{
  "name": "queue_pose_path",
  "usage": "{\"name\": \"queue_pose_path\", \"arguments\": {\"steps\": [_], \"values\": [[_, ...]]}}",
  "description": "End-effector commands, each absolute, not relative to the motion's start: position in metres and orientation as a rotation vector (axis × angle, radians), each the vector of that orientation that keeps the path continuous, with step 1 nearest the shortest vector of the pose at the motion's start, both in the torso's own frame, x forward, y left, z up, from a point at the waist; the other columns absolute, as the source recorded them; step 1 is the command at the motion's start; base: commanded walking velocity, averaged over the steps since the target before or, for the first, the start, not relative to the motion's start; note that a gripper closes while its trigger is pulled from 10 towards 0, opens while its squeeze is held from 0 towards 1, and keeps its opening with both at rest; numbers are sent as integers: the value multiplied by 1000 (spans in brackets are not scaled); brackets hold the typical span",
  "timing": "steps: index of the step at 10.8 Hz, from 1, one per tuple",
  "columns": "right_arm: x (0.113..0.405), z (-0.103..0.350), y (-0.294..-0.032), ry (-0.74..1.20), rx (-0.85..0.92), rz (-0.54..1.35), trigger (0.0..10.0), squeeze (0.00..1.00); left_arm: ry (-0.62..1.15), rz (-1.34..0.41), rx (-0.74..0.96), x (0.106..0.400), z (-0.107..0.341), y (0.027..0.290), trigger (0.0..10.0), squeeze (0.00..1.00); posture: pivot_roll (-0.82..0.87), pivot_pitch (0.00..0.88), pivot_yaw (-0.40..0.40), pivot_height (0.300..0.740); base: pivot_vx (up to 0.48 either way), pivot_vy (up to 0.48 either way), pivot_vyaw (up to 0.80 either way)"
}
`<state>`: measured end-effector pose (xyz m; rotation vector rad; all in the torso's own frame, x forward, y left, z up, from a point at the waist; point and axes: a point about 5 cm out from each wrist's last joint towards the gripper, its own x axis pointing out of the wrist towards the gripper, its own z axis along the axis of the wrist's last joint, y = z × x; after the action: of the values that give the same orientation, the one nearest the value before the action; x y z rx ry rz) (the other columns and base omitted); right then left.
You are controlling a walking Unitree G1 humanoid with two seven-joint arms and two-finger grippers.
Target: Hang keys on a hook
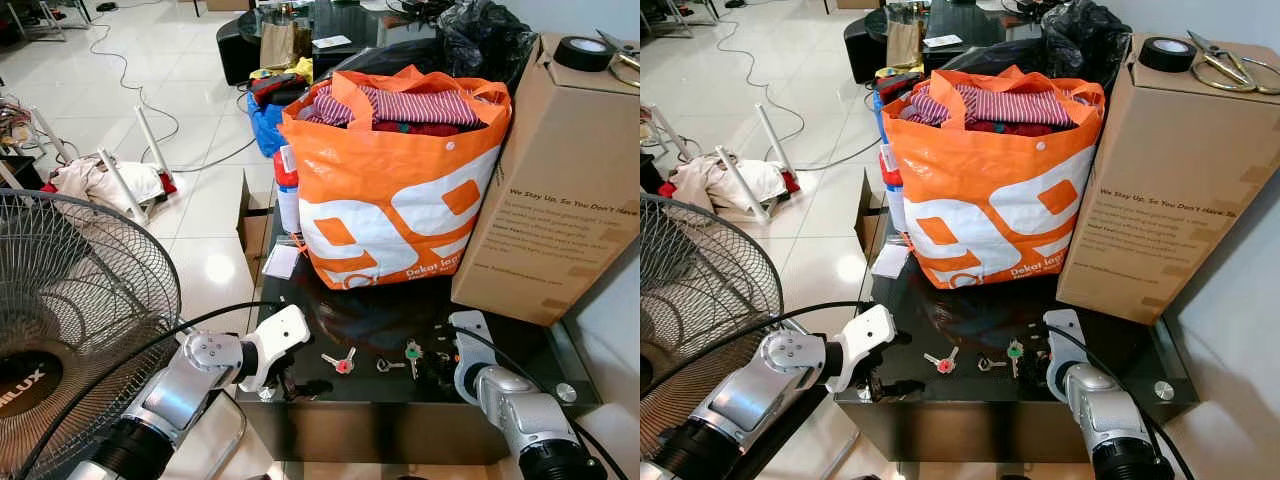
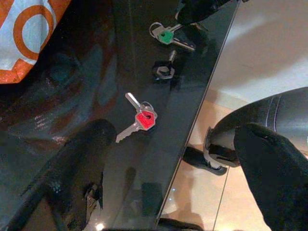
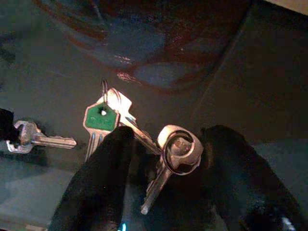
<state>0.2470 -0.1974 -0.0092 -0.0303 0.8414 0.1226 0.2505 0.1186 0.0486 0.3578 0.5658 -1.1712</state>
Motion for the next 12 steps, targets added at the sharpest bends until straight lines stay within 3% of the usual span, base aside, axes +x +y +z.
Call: {"name": "queue_pose_path", "arguments": {"steps": [1,12], "values": [[242,-15,-197,870,-19,110,0,0,558,-1166,382,253,52,121,10000,0,-215,0,51,740,0,0,0],[246,-17,-196,865,-22,71,0,0,550,-1155,377,257,52,118,10000,0,-216,0,52,740,0,0,0]]}}
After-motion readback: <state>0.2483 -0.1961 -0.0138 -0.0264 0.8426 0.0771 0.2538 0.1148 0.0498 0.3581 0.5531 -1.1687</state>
